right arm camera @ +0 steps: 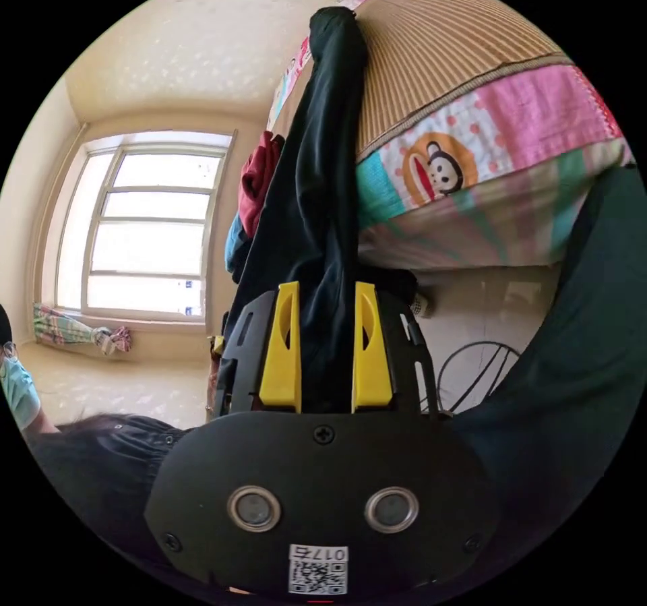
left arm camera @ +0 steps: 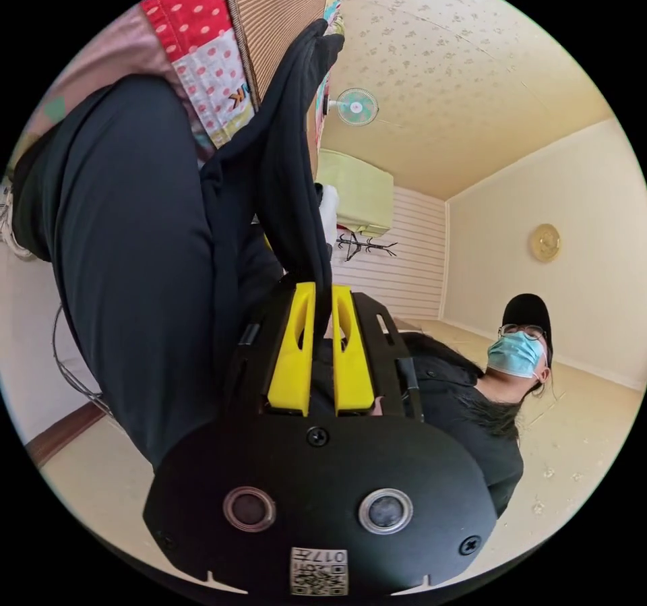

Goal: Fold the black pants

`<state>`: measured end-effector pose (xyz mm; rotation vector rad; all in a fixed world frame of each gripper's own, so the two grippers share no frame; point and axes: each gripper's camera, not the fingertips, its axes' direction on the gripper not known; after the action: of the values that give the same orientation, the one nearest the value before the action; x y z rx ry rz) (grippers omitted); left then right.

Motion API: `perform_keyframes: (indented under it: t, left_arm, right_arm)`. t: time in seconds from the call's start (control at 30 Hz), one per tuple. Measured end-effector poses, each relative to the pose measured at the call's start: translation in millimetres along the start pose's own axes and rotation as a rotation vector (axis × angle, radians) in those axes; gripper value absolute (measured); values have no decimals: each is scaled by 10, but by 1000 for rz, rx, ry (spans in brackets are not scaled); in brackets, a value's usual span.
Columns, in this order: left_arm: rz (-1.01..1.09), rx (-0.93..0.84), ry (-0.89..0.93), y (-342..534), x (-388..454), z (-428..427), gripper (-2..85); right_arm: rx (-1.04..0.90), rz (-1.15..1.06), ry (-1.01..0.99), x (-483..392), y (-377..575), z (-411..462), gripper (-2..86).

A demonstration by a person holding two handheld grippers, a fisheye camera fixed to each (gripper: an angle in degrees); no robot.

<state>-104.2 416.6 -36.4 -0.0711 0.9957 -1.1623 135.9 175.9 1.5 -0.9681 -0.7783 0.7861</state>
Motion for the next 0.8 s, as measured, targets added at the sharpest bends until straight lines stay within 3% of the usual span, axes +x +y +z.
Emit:
perform_keyframes:
  t: [0.17, 0.23, 0.3, 0.37, 0.47, 0.6, 0.67, 0.8]
  left_arm:
    - [-41, 24, 158, -22, 9, 13, 51]
    - [-78, 49, 297, -20, -88, 34, 50]
    - [-95, 61, 365, -7, -135, 63, 50]
    - [-87, 77, 416, 25, -134, 75, 49]
    - [-72, 76, 381, 98, -123, 66, 47]
    - [-151, 43, 60, 252, -259, 101, 44]
    - [-161, 32, -21, 297, -325, 172, 43]
    - [-104, 19, -163, 350, -275, 359, 37]
  right_arm:
    - [-114, -63, -209, -6, -145, 143, 135]
    - [-190, -24, -383, 41, -237, 310, 131]
    - [-250, 67, -722, 131, -306, 489, 75]
    - [-209, 107, -851, 146, -276, 439, 47]
    - [-157, 115, -723, -45, -152, 136, 38]
    - [-208, 29, -335, -173, -148, -35, 35]
    - [-259, 92, -254, -27, -202, 71, 34]
    - [-297, 187, -435, 142, -274, 223, 35]
